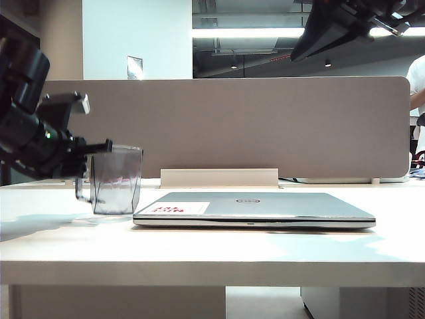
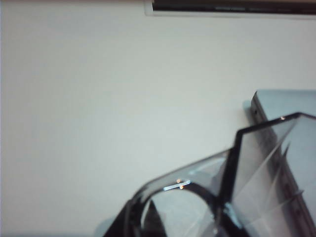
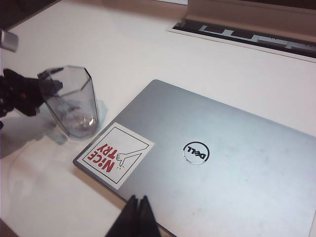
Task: Pick up the water cup and place it on the left side of the laptop.
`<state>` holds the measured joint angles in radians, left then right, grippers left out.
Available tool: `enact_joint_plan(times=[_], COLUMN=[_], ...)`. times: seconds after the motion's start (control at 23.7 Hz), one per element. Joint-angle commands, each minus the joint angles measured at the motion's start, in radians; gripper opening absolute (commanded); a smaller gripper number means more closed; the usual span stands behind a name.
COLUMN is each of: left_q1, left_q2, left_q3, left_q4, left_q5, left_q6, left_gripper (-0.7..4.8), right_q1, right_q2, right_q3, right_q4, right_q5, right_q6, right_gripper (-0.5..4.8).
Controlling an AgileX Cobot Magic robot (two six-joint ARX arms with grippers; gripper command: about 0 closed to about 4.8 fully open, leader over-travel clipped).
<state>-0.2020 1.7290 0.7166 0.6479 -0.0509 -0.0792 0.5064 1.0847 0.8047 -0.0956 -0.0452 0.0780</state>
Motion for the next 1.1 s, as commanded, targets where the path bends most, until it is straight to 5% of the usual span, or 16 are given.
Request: enact_joint_plan(times=[0.04, 0.38, 1.1], left_q1=[0.000, 0.000, 0.000], left_q2=[0.017, 0.079, 0.100], left_q3=[0.001, 0.001, -0.002], left_q4=[0.062, 0.088, 0.089], left_q5=[0.011, 0.026, 0.026], left_q6=[0.001, 0.080, 0.090], left_gripper=[-0.06, -0.06, 0.30], right_q1=[0.000, 0.000, 0.000], right_q2=[-0.003, -0.003, -0.003], right_q3=[0.003, 0.003, 0.003], right_q4=[0.018, 0.018, 0.018], right_q5=[0.002, 0.002, 0.002], right_q6=[-0.003, -0.004, -0.003], right_gripper=[-0.05, -0.05, -0.05])
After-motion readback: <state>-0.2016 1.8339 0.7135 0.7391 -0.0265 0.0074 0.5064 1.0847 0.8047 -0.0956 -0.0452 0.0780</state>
